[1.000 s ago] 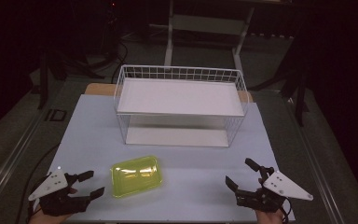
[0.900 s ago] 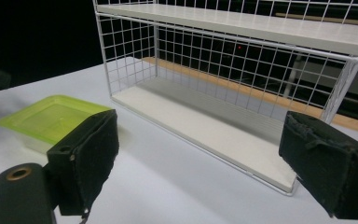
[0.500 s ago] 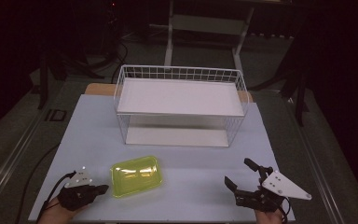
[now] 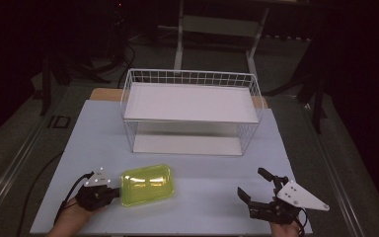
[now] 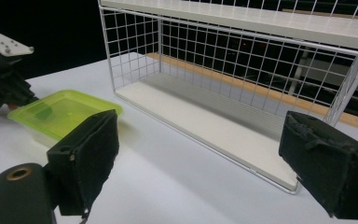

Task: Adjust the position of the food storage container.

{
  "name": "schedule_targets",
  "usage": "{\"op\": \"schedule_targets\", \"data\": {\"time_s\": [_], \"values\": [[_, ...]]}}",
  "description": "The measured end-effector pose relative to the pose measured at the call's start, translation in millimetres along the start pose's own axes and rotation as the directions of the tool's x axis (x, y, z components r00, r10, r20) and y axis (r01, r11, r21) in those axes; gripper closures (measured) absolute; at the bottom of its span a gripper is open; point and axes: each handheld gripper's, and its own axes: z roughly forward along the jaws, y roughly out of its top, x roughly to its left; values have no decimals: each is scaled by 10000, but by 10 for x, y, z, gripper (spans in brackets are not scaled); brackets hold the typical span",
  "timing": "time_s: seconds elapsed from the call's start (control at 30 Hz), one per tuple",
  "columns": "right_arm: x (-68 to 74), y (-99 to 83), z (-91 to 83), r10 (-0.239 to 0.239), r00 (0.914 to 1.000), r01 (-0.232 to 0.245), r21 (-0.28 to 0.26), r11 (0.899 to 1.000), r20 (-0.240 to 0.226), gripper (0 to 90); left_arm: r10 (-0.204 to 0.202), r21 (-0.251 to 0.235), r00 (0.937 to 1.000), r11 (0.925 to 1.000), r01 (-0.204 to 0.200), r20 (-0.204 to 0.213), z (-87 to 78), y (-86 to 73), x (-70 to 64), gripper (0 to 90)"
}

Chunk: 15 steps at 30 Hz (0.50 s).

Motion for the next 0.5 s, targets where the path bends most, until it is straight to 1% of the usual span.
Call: {"op": "schedule_targets", "data": {"time_s": [0.13, 0.23, 0.43, 0.5], "values": [[5, -2, 0, -20, 10000, 20, 42, 10000, -24, 120, 128, -34, 9998, 9999, -128, 149, 68, 101, -12, 900], [1, -5, 3, -13, 10000, 13, 50, 10000, -55, 120, 221, -3, 9995, 9998, -221, 247, 137, 178, -45, 900], [-9, -13, 6, -16, 9999, 17, 46, 10000, -166, 136, 396, 22, 9971, 9992, -398, 649, 290, 310, -128, 900], [-12, -16, 7, 14, 9998, -13, 40, 10000, -195, 136, 483, -10, 9964, 9988, -483, 693, 340, 356, -155, 900]]}}
